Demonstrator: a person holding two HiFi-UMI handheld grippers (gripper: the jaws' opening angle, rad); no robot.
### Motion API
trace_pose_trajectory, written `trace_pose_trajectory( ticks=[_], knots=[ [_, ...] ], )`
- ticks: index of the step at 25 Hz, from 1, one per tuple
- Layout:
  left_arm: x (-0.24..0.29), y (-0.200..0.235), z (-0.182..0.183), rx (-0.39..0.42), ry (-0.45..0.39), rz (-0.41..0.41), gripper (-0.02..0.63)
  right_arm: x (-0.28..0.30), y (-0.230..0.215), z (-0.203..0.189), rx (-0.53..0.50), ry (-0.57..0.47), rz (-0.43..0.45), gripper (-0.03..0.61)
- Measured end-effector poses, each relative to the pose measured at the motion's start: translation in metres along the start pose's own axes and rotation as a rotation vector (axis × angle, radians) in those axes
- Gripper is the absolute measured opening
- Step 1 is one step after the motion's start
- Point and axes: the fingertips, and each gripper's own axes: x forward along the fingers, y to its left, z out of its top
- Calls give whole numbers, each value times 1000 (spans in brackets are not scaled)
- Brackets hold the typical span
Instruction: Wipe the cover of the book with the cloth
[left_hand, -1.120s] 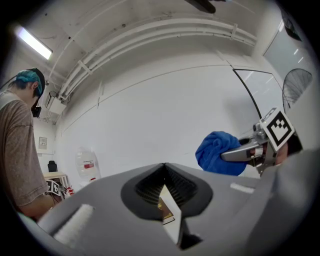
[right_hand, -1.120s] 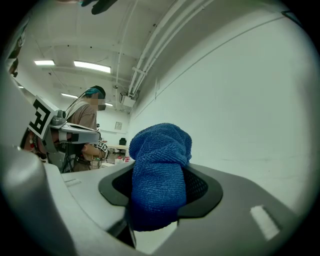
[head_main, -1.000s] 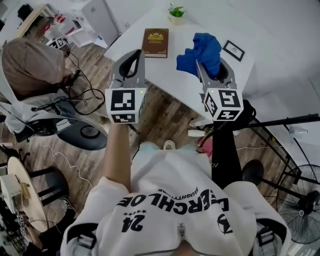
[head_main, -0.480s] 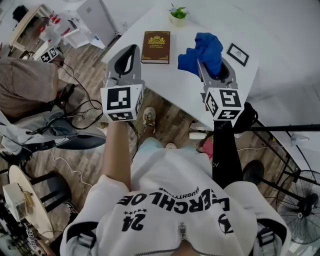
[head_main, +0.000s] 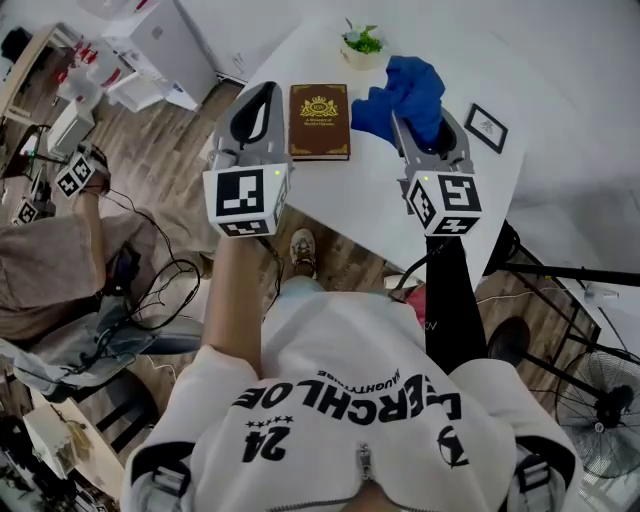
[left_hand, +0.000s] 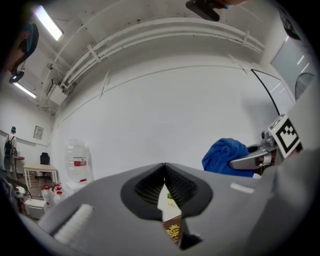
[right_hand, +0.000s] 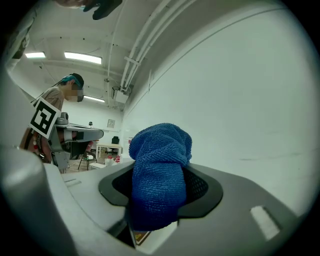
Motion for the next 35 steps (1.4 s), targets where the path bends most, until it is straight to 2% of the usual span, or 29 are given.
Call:
trace_pose_trajectory(
  ticks=[10,13,16,23,30,35],
  knots=[
    [61,75,-33,-22,-8,-44,55,99,27,-6,-7,17,-4,212],
    [66,72,-31,-37,-25,-75,55,101,30,-4,-5,21,-3,210],
    [80,69,-45,-57,-20,-100,55,109,28,-14,-1,35,-13,210],
    [121,81,-81,-74,15,-162,55,147,21,-45,92,98,-62,210],
    [131,76,-120,-107,78,-201,55,162,30,-73,192,167,-9,210],
    [138,68,-150,-127,129,-212,55,178,40,-98,129,253,46,210]
  ],
)
